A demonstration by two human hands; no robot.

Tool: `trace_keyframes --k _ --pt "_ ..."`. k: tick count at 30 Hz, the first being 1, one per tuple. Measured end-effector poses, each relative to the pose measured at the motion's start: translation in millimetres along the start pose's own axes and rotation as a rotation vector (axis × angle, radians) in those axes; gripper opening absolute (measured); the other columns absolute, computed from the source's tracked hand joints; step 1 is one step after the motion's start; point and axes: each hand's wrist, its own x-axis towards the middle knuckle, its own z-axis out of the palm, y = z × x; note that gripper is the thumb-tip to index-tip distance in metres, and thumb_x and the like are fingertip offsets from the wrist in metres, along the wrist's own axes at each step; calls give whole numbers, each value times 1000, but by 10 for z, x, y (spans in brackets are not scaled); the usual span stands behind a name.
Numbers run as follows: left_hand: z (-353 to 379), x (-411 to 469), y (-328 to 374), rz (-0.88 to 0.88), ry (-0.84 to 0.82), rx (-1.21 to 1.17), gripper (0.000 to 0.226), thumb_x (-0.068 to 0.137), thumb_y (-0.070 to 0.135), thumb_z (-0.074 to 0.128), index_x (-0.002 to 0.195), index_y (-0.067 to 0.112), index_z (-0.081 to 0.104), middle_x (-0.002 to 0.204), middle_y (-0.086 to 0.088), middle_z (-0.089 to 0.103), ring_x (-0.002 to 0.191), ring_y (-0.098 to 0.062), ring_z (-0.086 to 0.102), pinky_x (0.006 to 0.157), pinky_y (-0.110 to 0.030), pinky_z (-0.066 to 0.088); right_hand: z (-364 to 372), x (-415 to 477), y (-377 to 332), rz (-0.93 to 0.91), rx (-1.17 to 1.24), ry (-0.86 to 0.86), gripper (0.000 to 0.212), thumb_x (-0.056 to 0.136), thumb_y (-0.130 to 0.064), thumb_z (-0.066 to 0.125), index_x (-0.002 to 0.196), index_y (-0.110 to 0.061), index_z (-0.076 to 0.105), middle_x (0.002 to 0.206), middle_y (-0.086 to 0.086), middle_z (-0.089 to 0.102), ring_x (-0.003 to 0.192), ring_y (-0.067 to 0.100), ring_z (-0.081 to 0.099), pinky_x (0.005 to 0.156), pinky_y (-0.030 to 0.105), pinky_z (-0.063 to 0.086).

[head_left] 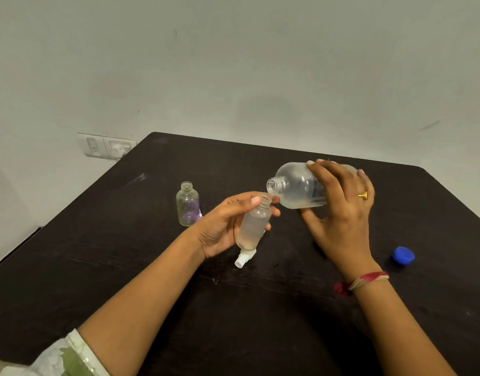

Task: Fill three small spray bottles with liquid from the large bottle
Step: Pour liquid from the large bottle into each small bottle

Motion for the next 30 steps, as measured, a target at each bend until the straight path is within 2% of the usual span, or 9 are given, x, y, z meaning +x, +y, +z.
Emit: trace_keyframes --k 5,9,12,15,19,22,24,27,30 --pt "-4 0 3 38 14 -28 52 59 53 81 100 23 74 95 0 72 75 -12 66 69 -27 56 -24 1 -10 162 78 122 70 71 -41 77 129 -21 43 124 5 57 114 16 51 101 39 28" --pt "-31 79 -54 133 152 -93 55 58 54 81 104 26 73 102 0 72 80 -11 67 75 -31 56 -109 31 -28 360 221 245 75 69 -51 75 127 -11 50 121 -7 51 110 3 47 95 47 41" --pt "-72 150 -91 174 263 -151 63 50 54 86 105 25 73 99 2 72 83 -11 67 77 -34 57 -160 69 1 490 359 322 70 69 -49 77 124 -14 51 119 -8 53 109 11 53 91 44 47" --pt "-128 184 -127 202 327 -180 72 44 52 89 107 22 69 97 2 72 86 -10 68 84 -35 55 -190 91 53 585 450 368 73 69 -55 74 121 -10 51 115 3 59 106 17 57 85 35 51" --pt "-131 178 -150 204 367 -170 78 37 46 93 105 20 67 97 2 73 91 -11 68 89 -36 52 -210 98 110 650 491 414 68 70 -58 71 118 -13 52 112 4 59 101 21 60 80 34 51" --pt "-108 179 -163 206 406 -87 56 54 33 86 104 20 65 93 5 73 92 -12 66 77 -28 58 -204 110 139 662 537 439 59 72 -54 71 115 -18 51 110 4 59 99 20 60 79 31 51" --pt "-102 199 -178 226 462 25 41 64 21 76 102 22 64 89 7 71 92 -11 64 75 -26 56 -201 117 156 661 560 456 59 72 -53 72 115 -18 50 109 3 58 97 16 59 78 27 50" --pt "-89 246 -203 273 545 186 40 62 17 83 98 23 65 90 6 68 86 -5 64 76 -22 54 -204 111 183 653 548 463 67 71 -54 72 118 -10 51 110 2 56 97 13 58 78 23 48" --pt "-44 320 -213 302 603 347 38 61 16 83 93 21 64 89 5 65 78 -2 62 70 -16 51 -202 93 215 639 503 439 73 71 -57 71 120 -7 50 114 6 56 104 18 57 81 28 50"
